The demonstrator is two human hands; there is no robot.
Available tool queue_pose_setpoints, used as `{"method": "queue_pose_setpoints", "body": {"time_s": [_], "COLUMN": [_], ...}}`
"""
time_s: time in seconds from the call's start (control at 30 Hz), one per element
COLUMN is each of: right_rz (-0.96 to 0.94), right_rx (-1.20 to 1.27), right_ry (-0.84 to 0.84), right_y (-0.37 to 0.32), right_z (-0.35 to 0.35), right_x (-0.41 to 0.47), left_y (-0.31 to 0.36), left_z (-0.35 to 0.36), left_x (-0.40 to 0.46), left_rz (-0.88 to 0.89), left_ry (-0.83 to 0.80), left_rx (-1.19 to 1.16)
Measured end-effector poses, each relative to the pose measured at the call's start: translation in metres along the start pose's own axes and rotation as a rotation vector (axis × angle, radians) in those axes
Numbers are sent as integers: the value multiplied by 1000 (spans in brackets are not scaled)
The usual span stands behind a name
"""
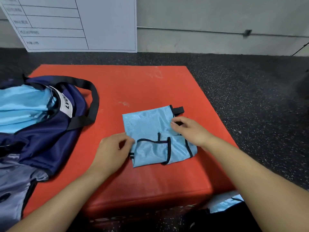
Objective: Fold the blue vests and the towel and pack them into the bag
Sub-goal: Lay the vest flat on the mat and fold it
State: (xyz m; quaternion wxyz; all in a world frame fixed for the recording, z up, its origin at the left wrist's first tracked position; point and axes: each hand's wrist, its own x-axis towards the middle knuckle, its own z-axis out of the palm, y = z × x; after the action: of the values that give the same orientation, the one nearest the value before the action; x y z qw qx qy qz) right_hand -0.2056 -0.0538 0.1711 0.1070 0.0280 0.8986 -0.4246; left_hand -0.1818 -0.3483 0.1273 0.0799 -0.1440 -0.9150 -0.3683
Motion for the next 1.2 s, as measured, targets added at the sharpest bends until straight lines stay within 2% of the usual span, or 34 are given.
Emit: {"method": "queue_pose_setpoints", "body": {"time_s": [0.1, 0.17, 0.33, 0.43, 0.5, 0.57, 0.6, 0.73, 0.83, 0.9, 1.03, 1.2], "right_rz": [-22, -34, -20, -25, -77, -162, -202, -269, -234, -204, -120, -144], "right_rx": [194, 226, 154, 86, -89, -232, -221, 44, 191, 146, -97, -64], "right_ry": [-76, -177, -363, -474, -537, -500, -437, -144, -193, -234, -148, -17], "right_y": [-8, -10, 4, 12, 14, 14, 11, -2, -14, -15, -3, -2], "right_z": [-14, -28, -48, -56, -57, -53, -51, -48, -39, -25, 1, 8], "right_x": [-3, -12, -38, -47, -49, -45, -43, -27, -10, 4, 25, 32], "left_y": [3, 3, 2, 2, 2, 1, 0, 3, -3, -10, -15, -12], "left_z": [-4, -4, -5, -3, 1, 4, 4, 4, 3, 1, -1, -5], "left_x": [0, -4, -11, -9, -8, -8, -8, -7, -9, -12, -18, -15], "left_rz": [-22, 64, 86, 110, 121, 100, 90, 63, -1, -22, 18, 39], "left_ry": [-47, -148, -380, -413, -396, -367, -351, -224, -155, -172, -220, -191], "left_rx": [-177, -177, -93, -76, -87, -120, -137, -228, -262, -212, -38, -51]}}
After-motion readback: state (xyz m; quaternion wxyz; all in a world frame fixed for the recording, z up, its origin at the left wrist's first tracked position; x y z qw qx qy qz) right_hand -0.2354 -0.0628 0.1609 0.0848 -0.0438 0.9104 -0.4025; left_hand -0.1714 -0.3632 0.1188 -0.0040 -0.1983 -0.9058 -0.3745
